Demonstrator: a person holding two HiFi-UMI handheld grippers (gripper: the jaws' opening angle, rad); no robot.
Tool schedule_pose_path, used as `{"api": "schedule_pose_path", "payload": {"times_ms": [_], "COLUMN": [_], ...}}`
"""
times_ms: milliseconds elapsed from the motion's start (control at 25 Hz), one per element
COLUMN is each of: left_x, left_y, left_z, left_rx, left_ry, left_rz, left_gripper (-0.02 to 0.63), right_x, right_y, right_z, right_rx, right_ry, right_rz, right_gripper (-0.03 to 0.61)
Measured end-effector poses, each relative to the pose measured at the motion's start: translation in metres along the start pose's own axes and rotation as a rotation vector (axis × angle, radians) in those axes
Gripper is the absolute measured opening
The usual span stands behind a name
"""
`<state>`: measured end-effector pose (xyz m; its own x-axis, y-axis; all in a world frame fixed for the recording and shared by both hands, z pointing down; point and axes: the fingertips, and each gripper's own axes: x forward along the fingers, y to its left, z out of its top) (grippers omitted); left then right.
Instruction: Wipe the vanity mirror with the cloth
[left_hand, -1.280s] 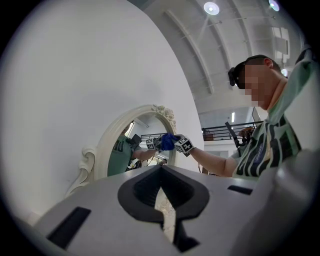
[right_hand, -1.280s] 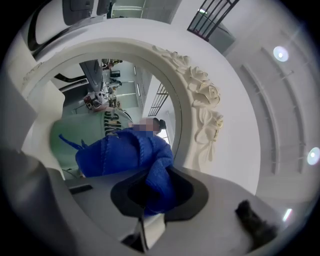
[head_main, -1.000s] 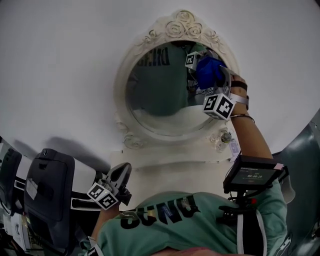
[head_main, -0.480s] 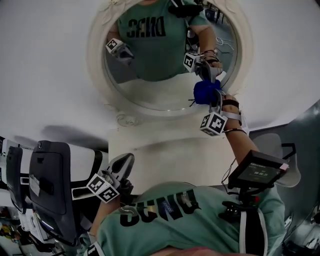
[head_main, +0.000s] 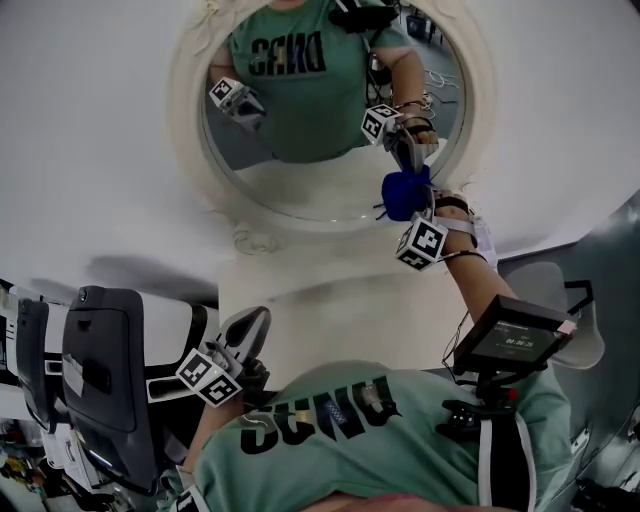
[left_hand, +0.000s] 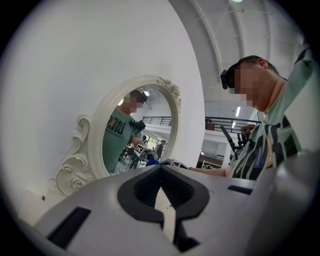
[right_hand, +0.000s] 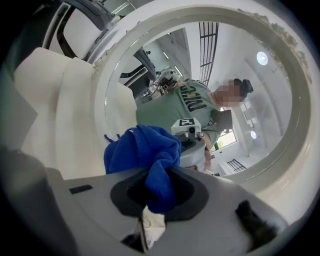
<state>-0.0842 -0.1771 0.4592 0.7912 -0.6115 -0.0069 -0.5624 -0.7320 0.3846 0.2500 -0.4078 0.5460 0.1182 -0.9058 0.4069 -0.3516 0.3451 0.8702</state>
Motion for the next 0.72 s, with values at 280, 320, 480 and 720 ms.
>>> {"api": "schedule_pose_path", "payload": {"times_ms": [280,320,480,720], "left_x": [-0.010,-0.012,-0.025,-0.041], "left_y": [0.000,-0.001,-0.004,0.010], "left_z": [0.031,0.035,0.046,0.050], "left_rx": [0.070,0.075,0.082,0.072], "left_ry": [-0.121,-0.136,-0.180,-0.227], "left_rz": [-0.030,-0.035,-0.043,-0.007], "left_gripper": [0.009,0.009,0.009,0.009], "right_x": [-0.084,-0.101,-0.155,-0.175], "right_y": [-0.138,-0.168,-0.264,-0.322], "right_z": [0.079,0.093,0.134,0.158], "right_rx": [-0.077,-0.088,-0.161,-0.296], "right_ry": [-0.242,-0.274,-0.325,-0.282], "right_rz": [-0.338,-0.411,-0.655,-0.852], "right_gripper": [0.049,0.049,0.049,0.049]}}
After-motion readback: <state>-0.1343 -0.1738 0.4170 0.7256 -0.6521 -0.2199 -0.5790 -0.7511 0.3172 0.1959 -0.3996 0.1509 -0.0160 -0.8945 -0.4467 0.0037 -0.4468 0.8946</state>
